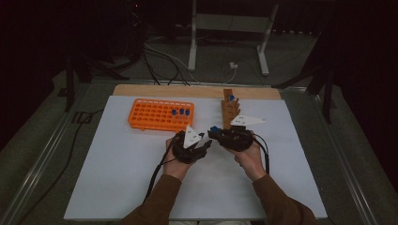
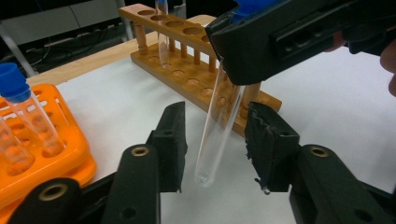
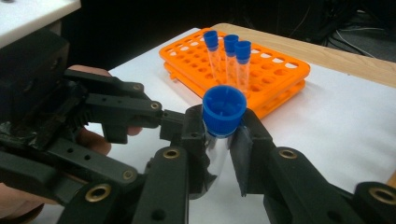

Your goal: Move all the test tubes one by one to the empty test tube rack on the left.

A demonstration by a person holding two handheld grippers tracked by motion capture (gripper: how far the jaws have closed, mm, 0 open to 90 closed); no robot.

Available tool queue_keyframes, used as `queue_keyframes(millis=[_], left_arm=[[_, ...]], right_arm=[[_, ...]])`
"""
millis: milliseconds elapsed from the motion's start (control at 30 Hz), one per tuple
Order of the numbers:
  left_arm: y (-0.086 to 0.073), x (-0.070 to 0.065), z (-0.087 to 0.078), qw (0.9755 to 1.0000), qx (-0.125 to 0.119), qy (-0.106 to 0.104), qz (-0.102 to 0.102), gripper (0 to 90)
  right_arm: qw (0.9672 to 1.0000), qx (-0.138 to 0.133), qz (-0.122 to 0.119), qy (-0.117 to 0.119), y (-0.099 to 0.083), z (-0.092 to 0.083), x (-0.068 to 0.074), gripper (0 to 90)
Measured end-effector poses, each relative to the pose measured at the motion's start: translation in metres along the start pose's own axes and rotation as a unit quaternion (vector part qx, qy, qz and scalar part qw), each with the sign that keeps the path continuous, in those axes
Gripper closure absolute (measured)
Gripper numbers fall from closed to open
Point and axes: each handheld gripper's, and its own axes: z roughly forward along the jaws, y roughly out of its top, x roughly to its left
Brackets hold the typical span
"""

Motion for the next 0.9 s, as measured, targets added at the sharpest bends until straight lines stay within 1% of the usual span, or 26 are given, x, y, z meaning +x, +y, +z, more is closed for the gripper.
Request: queue_keyframes(millis=[67,133,267,333,733,900], left_arm=[[0.0001,-0.0004,0.0002,1.0,-0.003,0.001,-0.001,63.9],[0.0002,-0.0008,0.0006,0.9999,-0.009,-0.004,-0.004,66.7],[0.0002,-0.0024,0.0024,0.9998,-0.017,-0.006,-0.006,71.3],[-0.0001,-0.0017,0.0023,0.9997,-0.02,-0.009,-0.011,73.8],[0.0002,-0.001,0.0019,0.9994,-0.029,-0.012,-0.014,73.1],[-0.0008,-0.0023,0.0023,0.9996,-0.026,-0.012,-0.004,76.1]], right_arm=[[1.0,0.002,0.0,0.001,-0.0002,0.0007,0.0002,76.5],[1.0,0.002,0.001,0.002,-0.0005,0.0011,0.0003,76.5],[1.0,0.001,0.001,0.002,-0.0005,0.0011,0.0012,76.5],[1.0,0.0,0.002,0.002,-0.0006,0.0005,0.0012,76.5],[1.0,0.0,0.007,0.006,-0.0016,0.0014,0.001,76.6],[0.9999,0.003,0.008,0.006,-0.0026,0.003,0.0014,76.3]])
